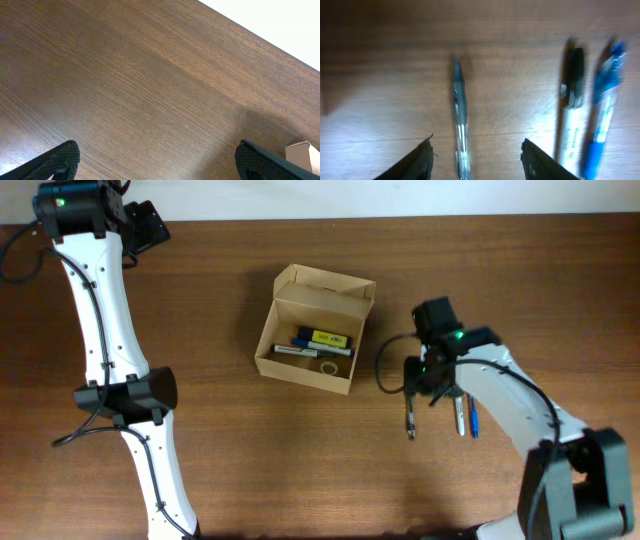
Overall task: Pack container
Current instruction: 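Move the right gripper to the black pen and grasp it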
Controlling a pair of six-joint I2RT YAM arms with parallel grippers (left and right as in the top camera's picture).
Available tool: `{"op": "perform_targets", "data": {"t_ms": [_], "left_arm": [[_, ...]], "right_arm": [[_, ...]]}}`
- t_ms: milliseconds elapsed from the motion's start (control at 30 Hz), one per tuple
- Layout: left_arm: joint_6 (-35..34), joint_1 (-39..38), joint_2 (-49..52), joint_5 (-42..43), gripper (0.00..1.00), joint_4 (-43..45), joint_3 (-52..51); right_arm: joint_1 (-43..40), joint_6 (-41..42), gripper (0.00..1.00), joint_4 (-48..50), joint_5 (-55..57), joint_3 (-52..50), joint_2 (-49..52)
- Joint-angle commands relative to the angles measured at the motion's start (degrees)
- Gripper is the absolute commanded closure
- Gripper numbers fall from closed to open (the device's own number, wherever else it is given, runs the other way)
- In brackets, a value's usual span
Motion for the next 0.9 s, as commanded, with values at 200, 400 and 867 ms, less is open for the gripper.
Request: {"op": "perform_targets", "data": {"t_ms": [200, 400, 867], "left_arm": [[0.7, 0.3, -0.2, -0.5, 0.0, -0.1, -0.1], [0.7, 0.3, -0.2, -0.5, 0.0, -0.1, -0.1], [0.7, 0.3, -0.2, -0.5, 0.0, -0.1, -0.1]], "right_arm": [[-0.3, 2.4, 0.47, 5.7, -3.2, -6.3, 5.0], [-0.3, 2.2, 0.54, 7.8, -4.3, -8.2, 7.1], [-0.3, -4.9, 0.96, 11.4, -6.0, -6.4, 7.4]]}}
